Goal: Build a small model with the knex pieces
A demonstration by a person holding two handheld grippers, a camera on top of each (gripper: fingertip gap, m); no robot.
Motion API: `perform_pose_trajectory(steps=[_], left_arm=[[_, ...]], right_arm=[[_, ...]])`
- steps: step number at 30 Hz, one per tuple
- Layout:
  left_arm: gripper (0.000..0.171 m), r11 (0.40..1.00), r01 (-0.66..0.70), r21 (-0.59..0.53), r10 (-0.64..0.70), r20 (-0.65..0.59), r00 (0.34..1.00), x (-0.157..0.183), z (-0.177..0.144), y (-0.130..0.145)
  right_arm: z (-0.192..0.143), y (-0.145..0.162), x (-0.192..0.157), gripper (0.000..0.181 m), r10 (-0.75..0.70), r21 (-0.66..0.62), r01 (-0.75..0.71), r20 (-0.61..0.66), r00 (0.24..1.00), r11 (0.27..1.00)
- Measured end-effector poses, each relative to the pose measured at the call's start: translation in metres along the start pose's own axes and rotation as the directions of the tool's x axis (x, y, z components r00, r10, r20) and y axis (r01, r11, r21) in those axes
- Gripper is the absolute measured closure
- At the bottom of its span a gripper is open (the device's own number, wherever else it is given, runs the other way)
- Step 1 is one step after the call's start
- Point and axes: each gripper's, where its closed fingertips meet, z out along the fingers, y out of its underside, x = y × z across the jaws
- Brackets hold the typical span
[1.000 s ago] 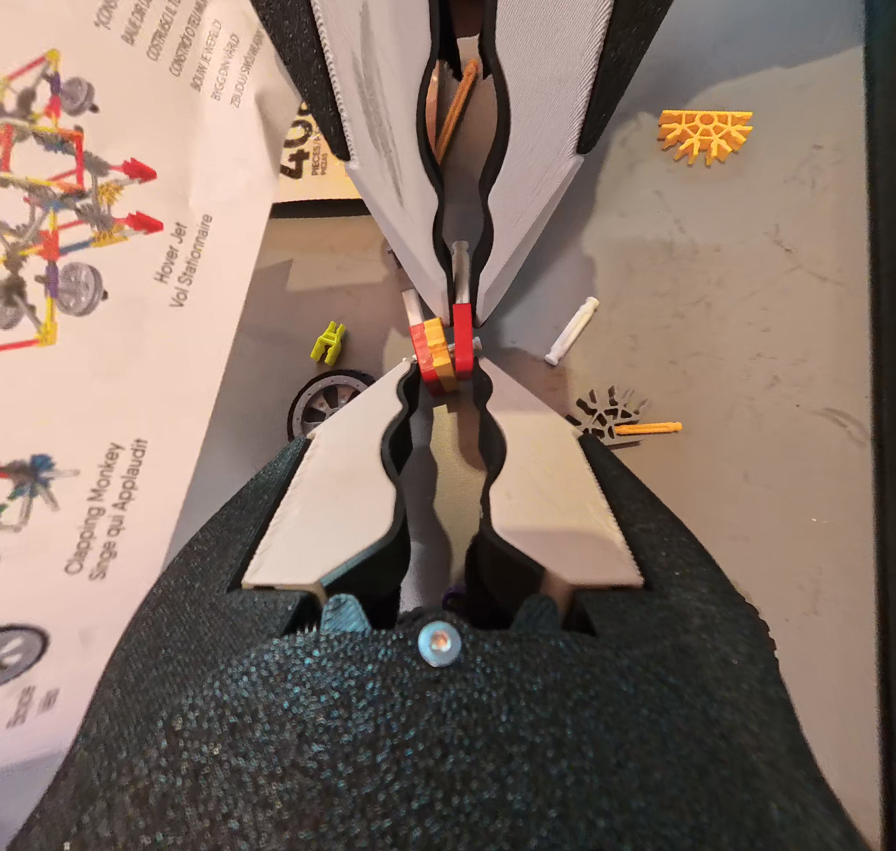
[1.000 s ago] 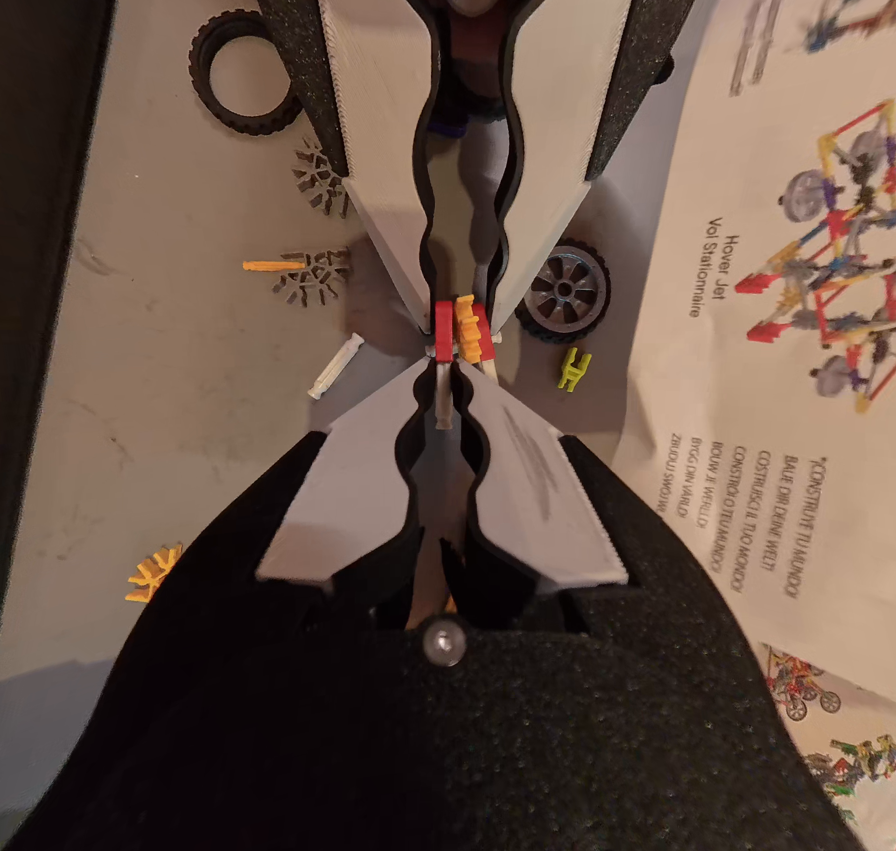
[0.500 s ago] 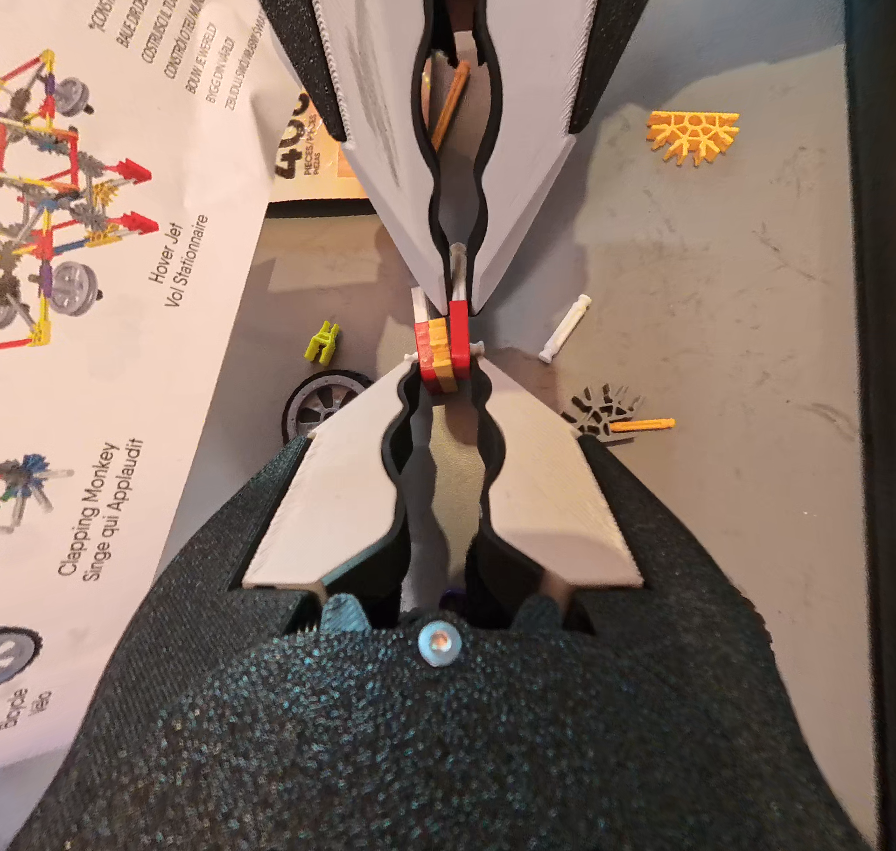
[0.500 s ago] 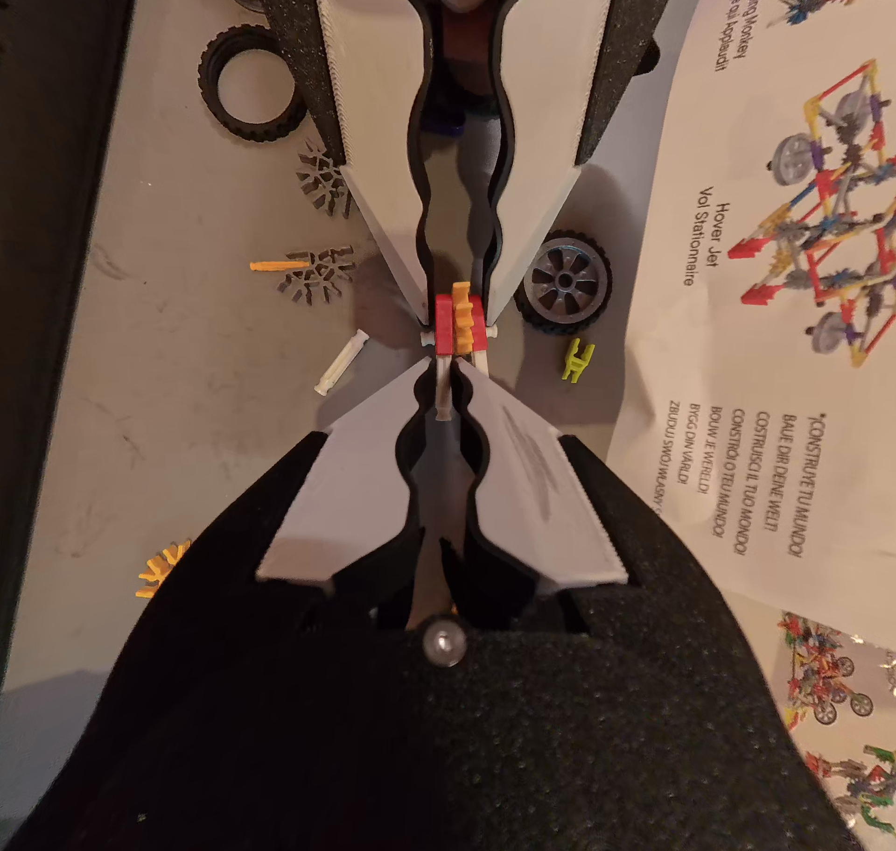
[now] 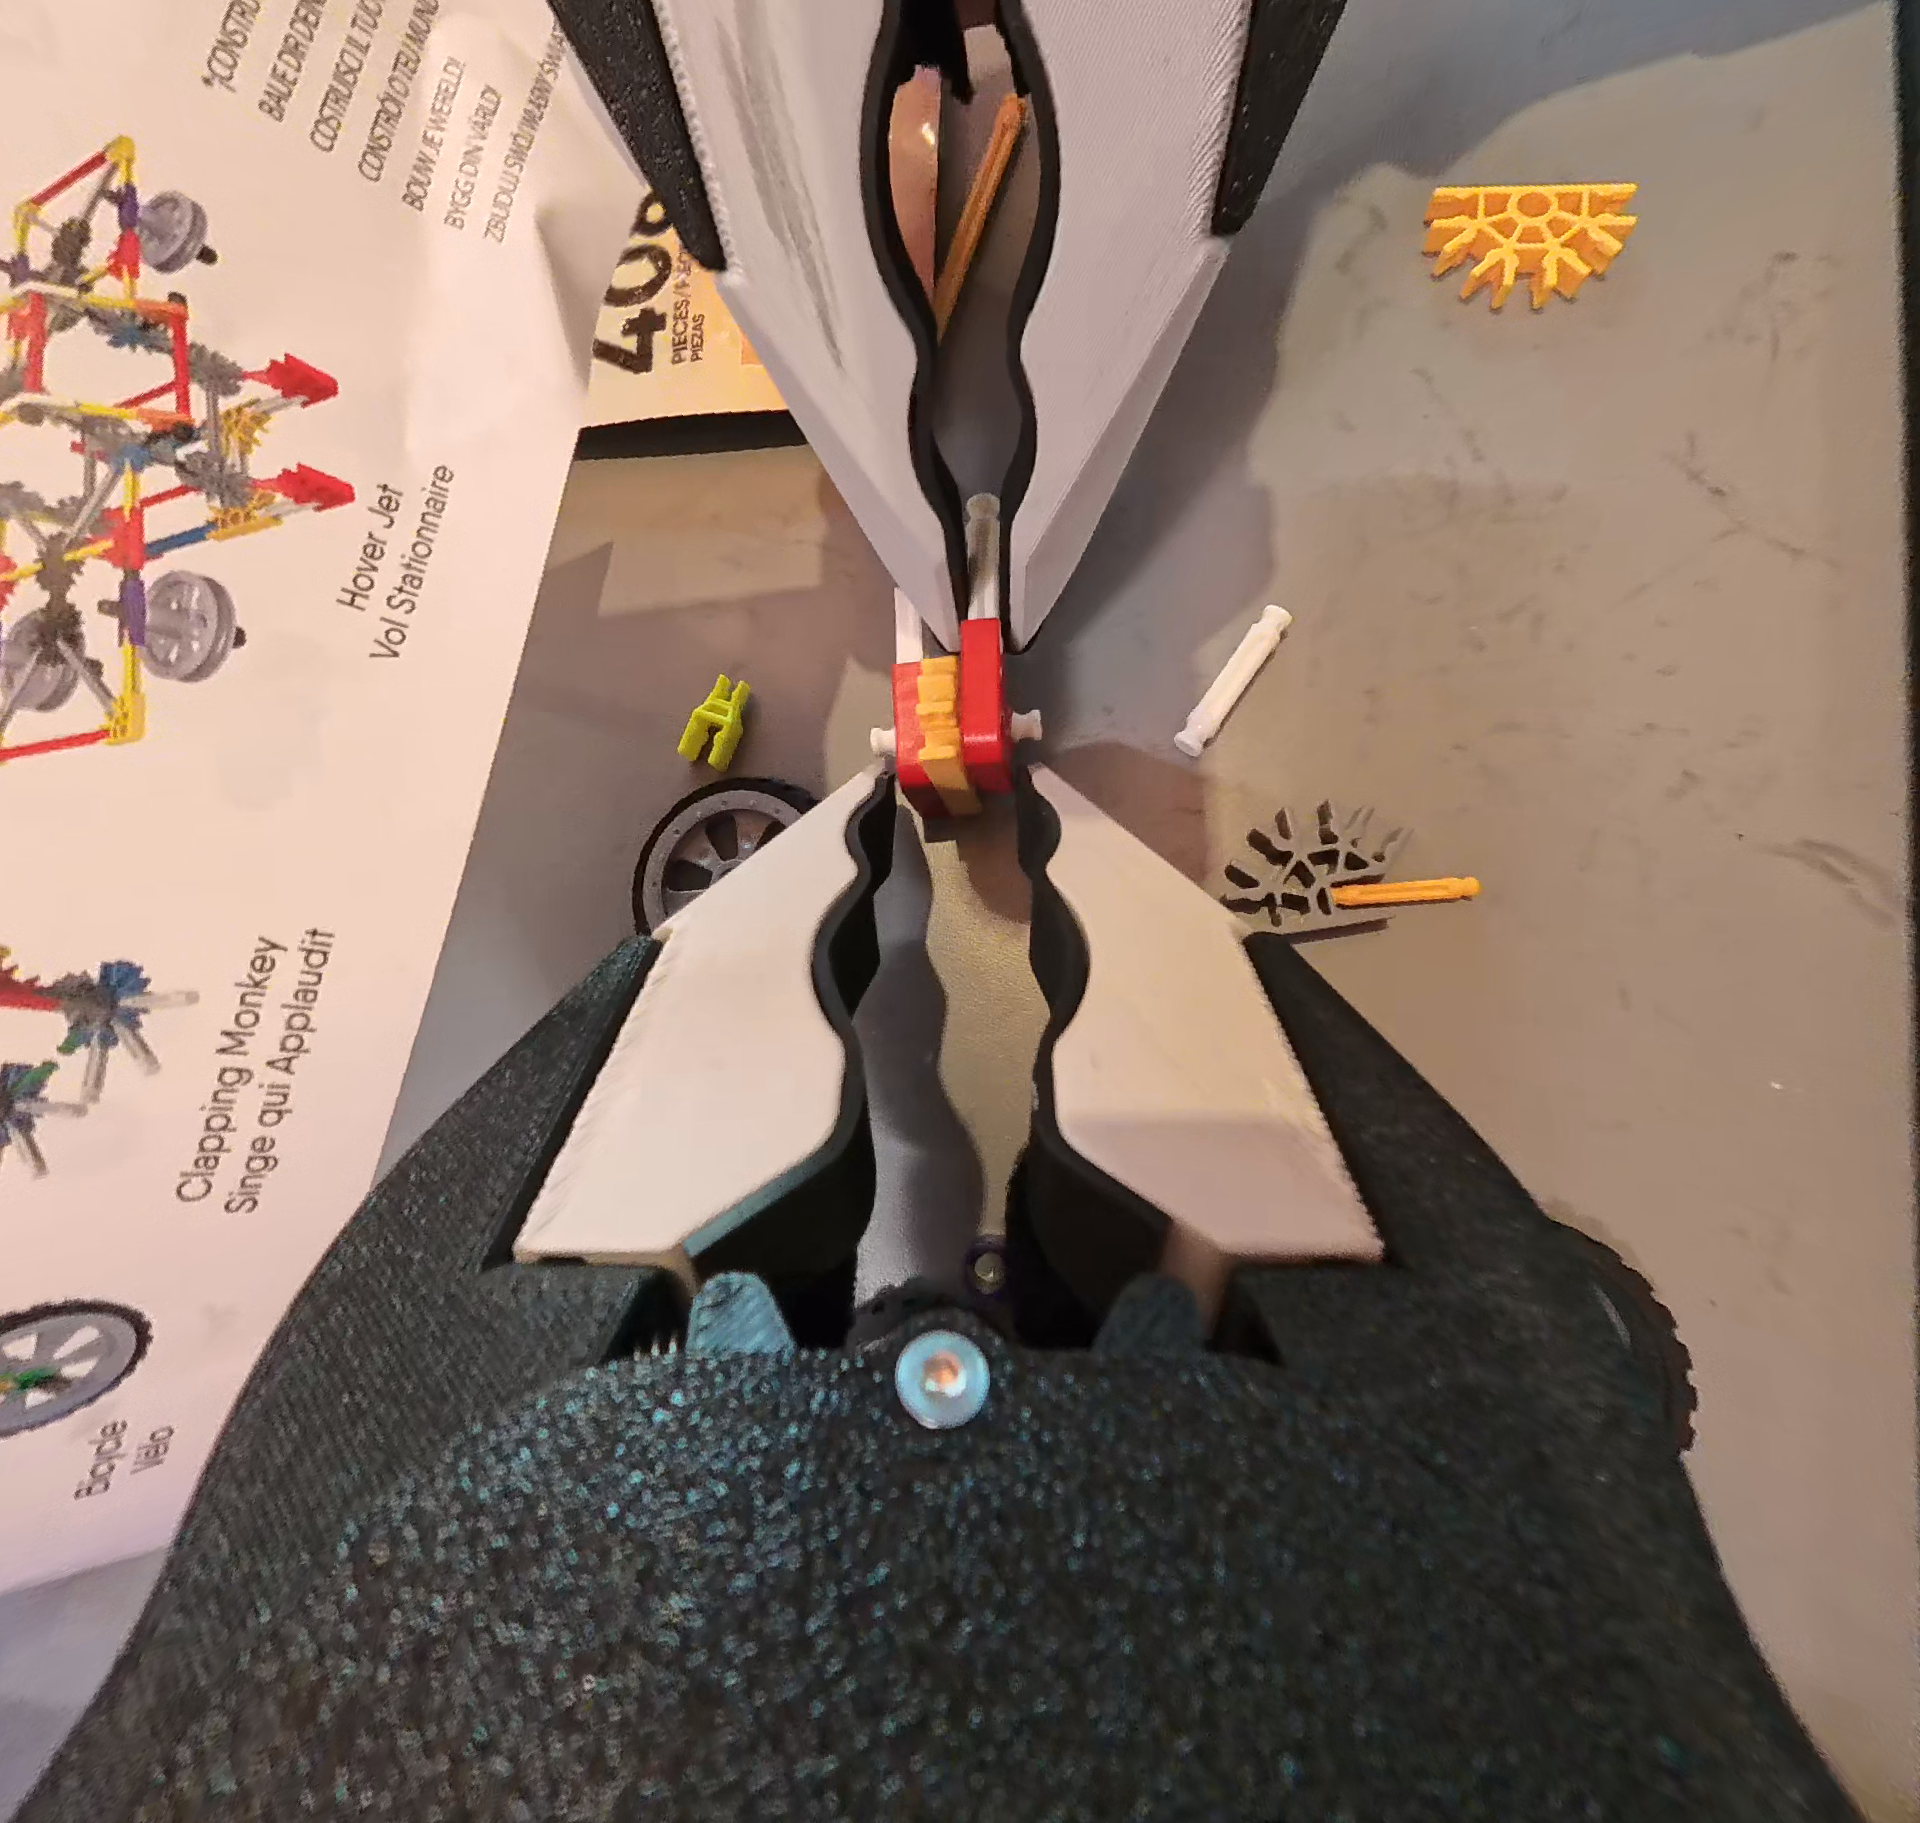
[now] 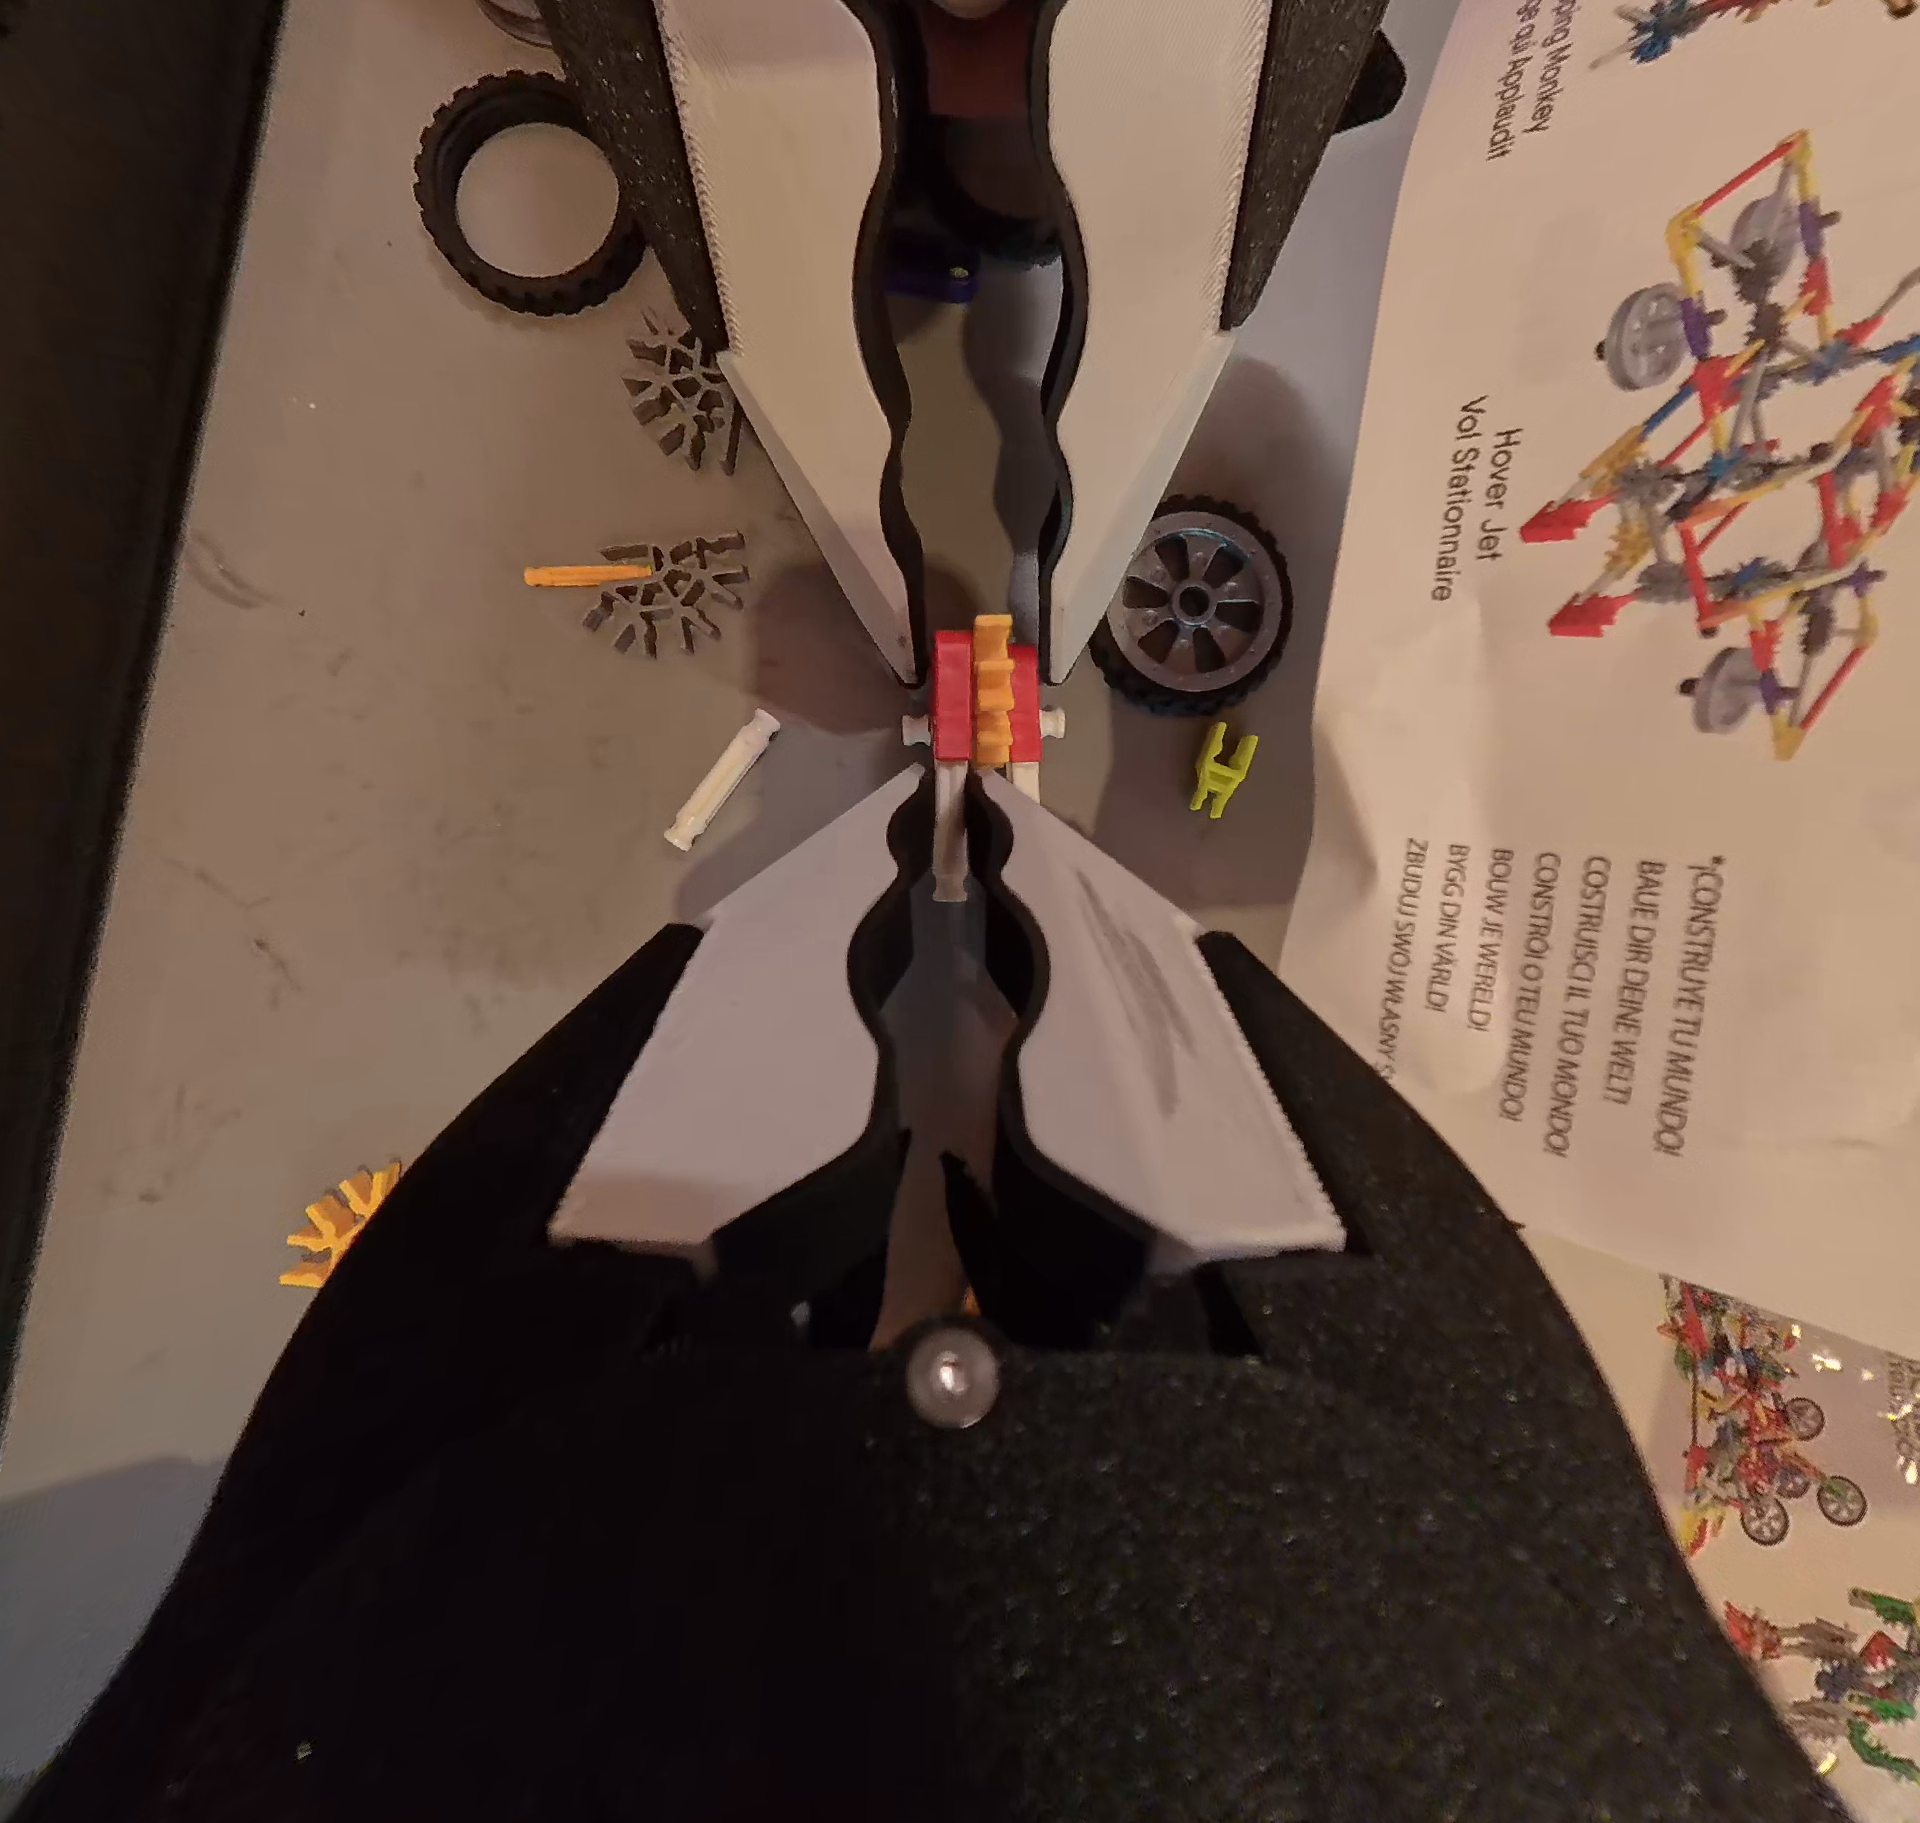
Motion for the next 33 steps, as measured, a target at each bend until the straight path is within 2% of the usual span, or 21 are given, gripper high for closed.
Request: perform_pose_trajectory(steps=[14,22,33], left_arm=[[0.150,1.000,0.001,-0.011,-0.001,-0.001,1.000,0.001,0.000,0.002],[0.145,1.000,0.001,-0.009,-0.001,-0.004,1.000,0.002,-0.002,0.001],[0.148,0.999,-0.013,-0.032,0.013,0.010,1.000,0.000,0.001,0.007]], right_arm=[[0.007,-0.005,0.000,0.177,0.016,0.028,-0.015,-0.006,1.000,0.999],[0.007,-0.007,-0.004,0.177,0.036,0.076,-0.038,0.028,0.999,0.996],[0.012,-0.002,-0.002,0.177,0.032,0.051,-0.033,0.006,0.999,0.998]])
